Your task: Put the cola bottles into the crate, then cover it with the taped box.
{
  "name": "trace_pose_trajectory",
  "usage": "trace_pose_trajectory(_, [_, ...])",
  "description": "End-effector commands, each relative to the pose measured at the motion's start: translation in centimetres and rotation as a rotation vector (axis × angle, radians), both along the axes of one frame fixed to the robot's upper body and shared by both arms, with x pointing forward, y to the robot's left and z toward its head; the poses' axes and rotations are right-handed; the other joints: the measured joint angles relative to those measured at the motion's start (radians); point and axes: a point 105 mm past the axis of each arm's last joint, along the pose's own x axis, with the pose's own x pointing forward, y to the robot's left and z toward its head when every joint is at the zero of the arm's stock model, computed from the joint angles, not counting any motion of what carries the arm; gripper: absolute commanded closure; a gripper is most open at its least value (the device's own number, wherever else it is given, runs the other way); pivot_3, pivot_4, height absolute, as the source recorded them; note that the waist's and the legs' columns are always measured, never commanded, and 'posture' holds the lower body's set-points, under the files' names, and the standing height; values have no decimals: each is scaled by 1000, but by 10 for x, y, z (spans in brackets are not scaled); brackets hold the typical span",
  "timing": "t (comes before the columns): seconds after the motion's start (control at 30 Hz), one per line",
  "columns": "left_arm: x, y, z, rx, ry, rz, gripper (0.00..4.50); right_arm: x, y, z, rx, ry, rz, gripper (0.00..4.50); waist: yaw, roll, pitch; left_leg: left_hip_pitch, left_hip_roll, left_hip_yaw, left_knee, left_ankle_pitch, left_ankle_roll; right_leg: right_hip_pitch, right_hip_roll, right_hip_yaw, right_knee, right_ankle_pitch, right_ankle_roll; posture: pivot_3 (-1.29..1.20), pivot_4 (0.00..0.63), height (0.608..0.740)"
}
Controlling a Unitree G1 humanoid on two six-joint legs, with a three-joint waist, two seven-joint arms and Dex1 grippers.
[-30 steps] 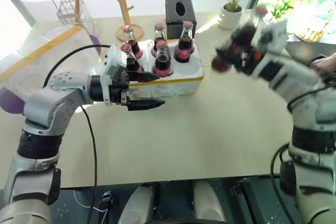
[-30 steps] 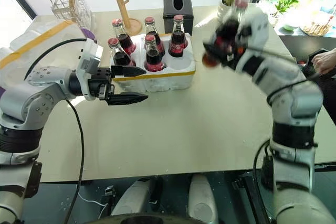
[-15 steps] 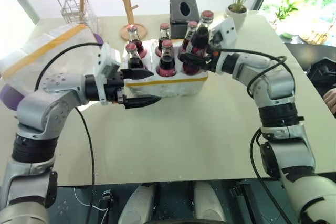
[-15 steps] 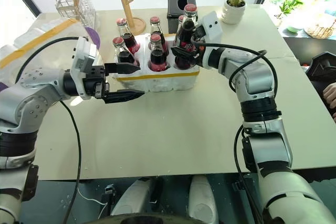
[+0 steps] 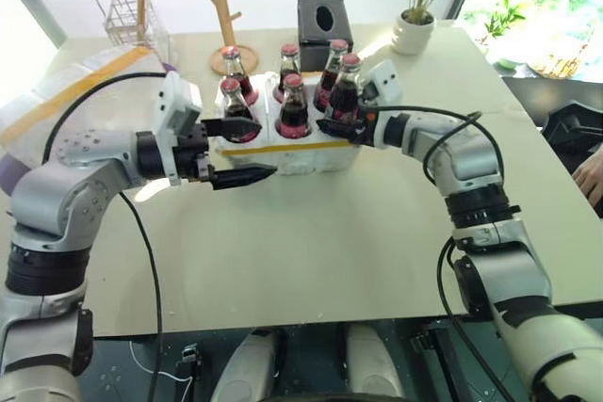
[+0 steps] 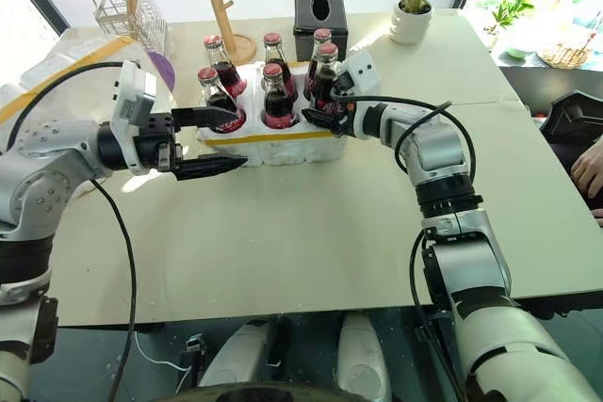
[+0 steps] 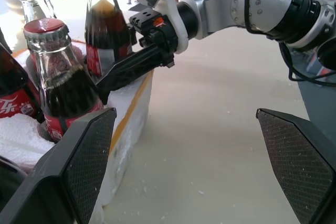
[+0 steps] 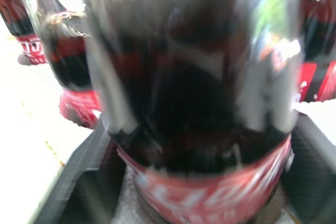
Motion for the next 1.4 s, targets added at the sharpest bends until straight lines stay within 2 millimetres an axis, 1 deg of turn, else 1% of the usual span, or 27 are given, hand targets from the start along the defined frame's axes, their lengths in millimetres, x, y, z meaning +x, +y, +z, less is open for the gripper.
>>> trace_pose_trajectory(0.03, [-5,12,15,6,-56,30,0,3,-3,3,8,-12,-28,68,-5,0,0,0,0,0,0,0,0,0,0,0,0,0,0,0,150,740])
trace_pose_trajectory(0.1, [-7,17,16,13,-57,43,0,0,-4,11,30,-25,-19,68,-9,0,0,0,1,0,0,0,0,-1,1,0,1,0,0,0,150,740])
trace_pose_trajectory(0.13, [-9,21,17,20,-57,59,0,-5,-7,19,44,-37,-9,68,-10,0,0,0,1,0,0,0,0,-1,0,0,1,0,0,0,150,740])
trace_pose_trajectory(0.23, [-20,45,20,67,-55,129,0,-29,-26,48,31,-103,35,68,-8,1,1,-3,0,-1,-1,0,0,-4,0,0,0,0,0,0,150,740])
trace_pose_trajectory(0.3, [-30,65,24,108,-50,188,0,-47,-43,65,-5,-141,61,68,-6,1,1,-4,0,-1,-2,-1,2,-4,0,0,0,0,0,0,150,740])
trace_pose_trajectory(0.37, [-38,83,28,146,-43,243,0,-63,-55,79,-28,-162,82,68,-5,2,1,-4,-1,-1,-2,-2,2,-4,0,0,-1,0,0,0,150,740])
trace_pose_trajectory(0.47, [-51,122,33,243,-19,359,0,-83,-75,100,-50,-176,90,68,-10,2,1,-4,0,0,-2,-3,3,-4,0,0,-2,0,0,0,150,740])
trace_pose_trajectory(0.5, [-56,141,36,282,-1,412,0,-90,-79,105,-55,-171,106,68,-12,2,1,-3,1,1,-3,-3,3,-4,0,0,-3,0,0,0,150,740])
trace_pose_trajectory(0.53, [-59,152,37,308,12,444,0,-95,-82,108,-58,-167,119,68,-12,2,2,-2,2,2,-3,-6,7,-3,1,0,-3,0,0,0,150,740])
trace_pose_trajectory(0.63, [-69,193,38,397,68,540,0,-114,-77,113,-61,-165,219,68,-12,2,2,-1,5,5,-4,-6,7,-3,2,0,-3,0,0,0,150,740])
trace_pose_trajectory(0.7, [-73,240,33,534,99,666,0,-124,-68,114,-45,-162,294,68,-12,2,2,0,7,6,-5,-6,7,-2,3,0,-3,0,-1,0,150,740])
trace_pose_trajectory(0.73, [-76,257,30,596,110,703,0,-127,-65,114,-39,-161,318,68,-12,2,2,0,8,6,-6,-6,7,-3,3,0,-3,0,-1,0,150,740])
trace_pose_trajectory(0.77, [-78,270,28,653,117,728,0,-130,-62,114,-38,-162,337,68,-12,2,2,0,8,7,-7,-6,7,-3,3,1,-3,0,-1,0,150,740])
trace_pose_trajectory(0.83, [-72,297,24,735,101,813,0,-132,-56,111,-33,-163,373,68,-8,2,2,2,8,9,-12,-5,6,-4,3,2,-5,0,-2,0,150,740])
trace_pose_trajectory(0.87, [-69,306,23,763,89,843,0,-132,-54,110,-30,-163,384,68,-3,2,2,2,8,9,-13,-5,6,-3,3,2,-5,0,-2,0,150,740])
trace_pose_trajectory(0.97, [-58,323,14,803,79,905,0,-129,-51,107,-31,-163,384,68,13,1,1,2,8,10,-13,-5,6,-4,2,2,-6,1,-1,0,150,740])
trace_pose_trajectory(1.0, [-53,326,7,807,99,913,0,-128,-50,106,-31,-163,381,68,17,1,1,2,8,10,-13,-5,6,-4,2,2,-5,1,-1,0,150,740])
trace_pose_trajectory(1.13, [-33,326,-14,812,162,905,0,-132,-49,108,-38,-172,387,68,21,0,1,1,7,10,-10,-5,6,-4,2,2,-3,1,-1,0,150,740])
trace_pose_trajectory(1.2, [-23,325,-19,819,172,910,0,-138,-50,110,-47,-182,400,68,19,-1,0,0,6,10,-9,-5,6,-5,3,2,-2,1,-1,0,150,740])
trace_pose_trajectory(1.33, [-5,317,-30,780,216,922,0,-166,-51,116,-80,-201,502,68,14,-3,0,-2,7,10,-4,-6,7,-5,4,2,-1,1,-1,0,150,740])
trace_pose_trajectory(1.4, [0,311,-32,762,235,903,0,-174,-51,117,-90,-200,524,68,11,-3,0,-2,8,11,-2,-7,9,-5,4,1,-1,1,-1,0,150,740])
